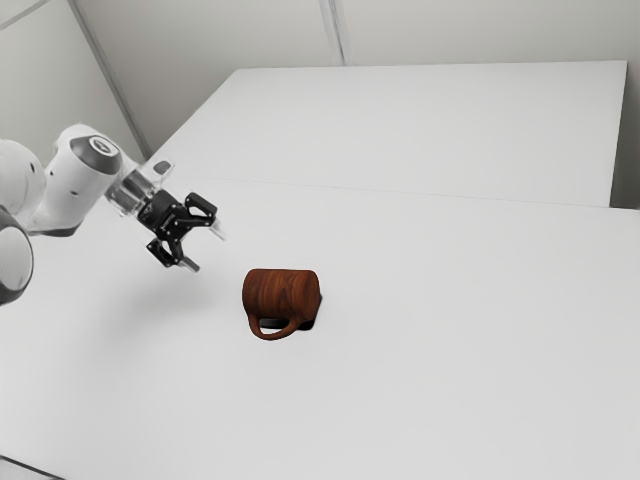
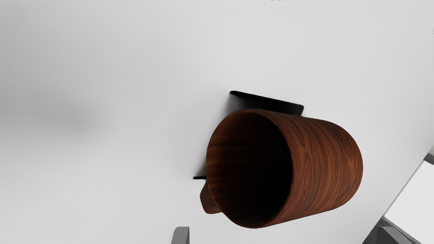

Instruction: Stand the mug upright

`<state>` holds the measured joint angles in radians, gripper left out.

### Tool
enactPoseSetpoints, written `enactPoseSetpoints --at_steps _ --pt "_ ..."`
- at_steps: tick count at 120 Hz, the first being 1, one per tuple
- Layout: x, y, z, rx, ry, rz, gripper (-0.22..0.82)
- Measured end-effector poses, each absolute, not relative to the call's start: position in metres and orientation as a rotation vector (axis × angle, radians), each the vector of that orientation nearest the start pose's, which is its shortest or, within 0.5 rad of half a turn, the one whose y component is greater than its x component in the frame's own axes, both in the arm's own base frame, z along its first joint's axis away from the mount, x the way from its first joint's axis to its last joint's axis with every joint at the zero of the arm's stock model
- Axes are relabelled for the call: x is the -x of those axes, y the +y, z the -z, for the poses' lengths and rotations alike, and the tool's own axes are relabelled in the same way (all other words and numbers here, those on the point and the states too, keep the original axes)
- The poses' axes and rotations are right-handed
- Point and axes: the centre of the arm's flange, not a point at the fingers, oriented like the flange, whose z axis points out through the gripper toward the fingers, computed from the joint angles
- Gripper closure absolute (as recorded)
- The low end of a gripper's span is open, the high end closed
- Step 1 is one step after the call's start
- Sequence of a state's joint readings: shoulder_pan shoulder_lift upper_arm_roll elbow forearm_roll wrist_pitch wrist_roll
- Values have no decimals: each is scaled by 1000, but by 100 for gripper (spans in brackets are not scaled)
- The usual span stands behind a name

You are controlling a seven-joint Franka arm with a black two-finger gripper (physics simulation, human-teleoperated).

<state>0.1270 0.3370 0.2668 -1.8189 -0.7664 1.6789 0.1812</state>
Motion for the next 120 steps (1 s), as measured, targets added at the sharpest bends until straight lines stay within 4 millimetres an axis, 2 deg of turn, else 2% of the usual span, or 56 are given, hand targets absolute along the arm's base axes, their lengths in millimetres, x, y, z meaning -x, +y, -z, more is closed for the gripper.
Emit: enactPoseSetpoints --at_steps 18,37,57,89,108,120 --pt "-567 141 -313 -2191 627 330 0" --pt "-558 124 -290 -2079 665 348 0" --pt "-562 106 -276 -2004 678 345 0" --pt "-573 89 -264 -1935 705 307 1" --pt "-576 88 -265 -1955 705 289 42" --pt "-578 86 -267 -1968 699 283 57"
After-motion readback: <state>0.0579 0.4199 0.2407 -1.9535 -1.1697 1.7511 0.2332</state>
